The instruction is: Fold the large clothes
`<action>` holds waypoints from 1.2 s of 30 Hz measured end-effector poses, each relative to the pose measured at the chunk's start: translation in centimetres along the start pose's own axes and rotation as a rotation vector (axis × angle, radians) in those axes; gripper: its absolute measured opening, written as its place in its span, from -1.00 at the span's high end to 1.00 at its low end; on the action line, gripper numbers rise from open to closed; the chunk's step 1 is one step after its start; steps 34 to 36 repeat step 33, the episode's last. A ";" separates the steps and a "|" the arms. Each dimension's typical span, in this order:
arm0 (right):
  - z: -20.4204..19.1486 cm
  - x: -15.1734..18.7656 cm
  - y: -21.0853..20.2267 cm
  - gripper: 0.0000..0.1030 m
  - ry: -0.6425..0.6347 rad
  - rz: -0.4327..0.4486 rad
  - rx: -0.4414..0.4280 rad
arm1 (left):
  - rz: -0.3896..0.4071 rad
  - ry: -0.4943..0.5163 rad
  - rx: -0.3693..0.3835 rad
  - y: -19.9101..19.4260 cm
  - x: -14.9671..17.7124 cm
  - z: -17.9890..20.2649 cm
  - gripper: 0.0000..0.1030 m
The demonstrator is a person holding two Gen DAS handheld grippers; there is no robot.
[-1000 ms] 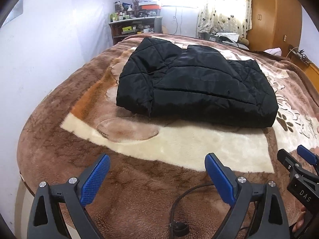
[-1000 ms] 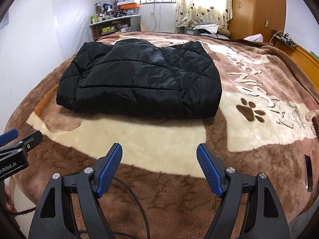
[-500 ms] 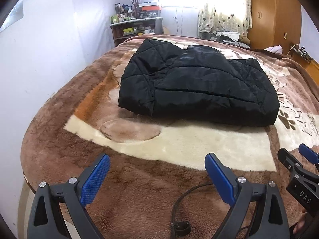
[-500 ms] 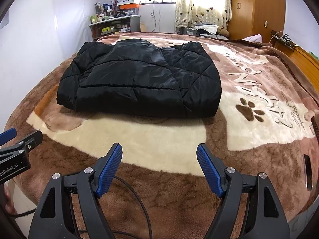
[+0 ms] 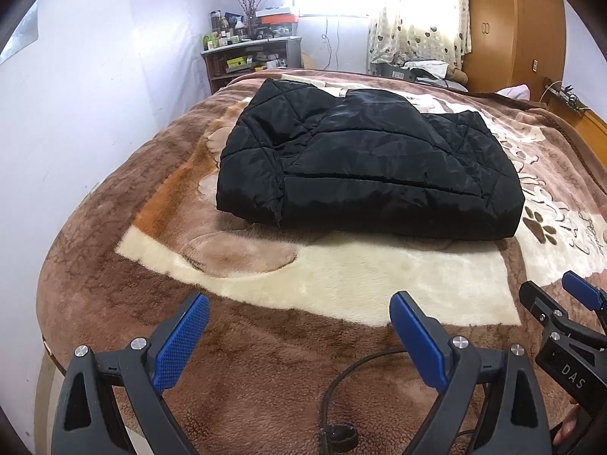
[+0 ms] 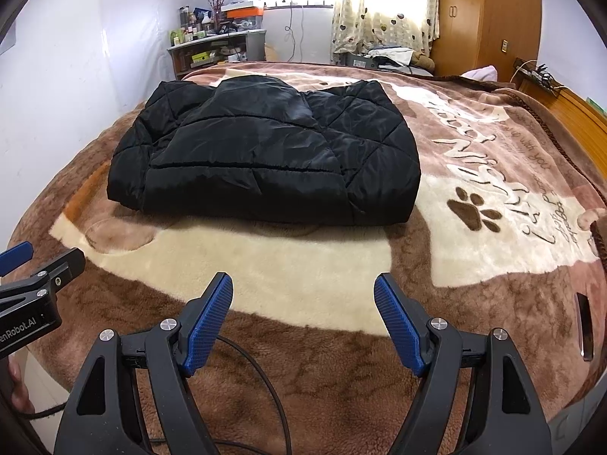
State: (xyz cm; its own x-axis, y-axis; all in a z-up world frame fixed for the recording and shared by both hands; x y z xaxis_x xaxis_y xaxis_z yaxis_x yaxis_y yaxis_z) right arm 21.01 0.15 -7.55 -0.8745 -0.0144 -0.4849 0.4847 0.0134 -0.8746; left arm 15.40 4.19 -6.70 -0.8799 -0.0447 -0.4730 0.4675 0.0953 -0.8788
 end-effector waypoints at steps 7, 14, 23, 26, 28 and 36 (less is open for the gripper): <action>-0.2 -0.1 0.1 -0.49 0.003 -0.004 0.000 | -0.003 0.002 0.001 0.1 -0.1 0.2 -0.87; -0.5 -0.1 0.2 -0.49 0.016 -0.005 0.009 | -0.006 0.002 0.004 0.4 -0.3 0.2 -0.87; -0.9 -0.1 0.5 -0.49 0.018 -0.010 0.009 | -0.005 0.005 0.010 0.7 -0.5 0.3 -0.87; -0.9 0.0 0.6 -0.49 0.021 -0.010 0.010 | -0.005 0.011 0.009 0.9 -0.5 0.4 -0.87; -0.9 0.0 0.6 -0.49 0.023 -0.010 0.008 | -0.008 0.015 0.012 1.1 -0.5 0.6 -0.87; -0.8 0.0 0.6 -0.49 0.024 -0.013 0.009 | -0.012 0.008 0.011 1.2 -0.4 0.6 -0.87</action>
Point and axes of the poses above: each gripper's, at about its wrist camera, not at the fingertips, and y roughly the way its jaws point, z to its right, x to its underside, the point moved 6 cm from there along y, roughly the way its jaws point, and after that the axes turned 13 degrees about -z, right-handed, at the moved point
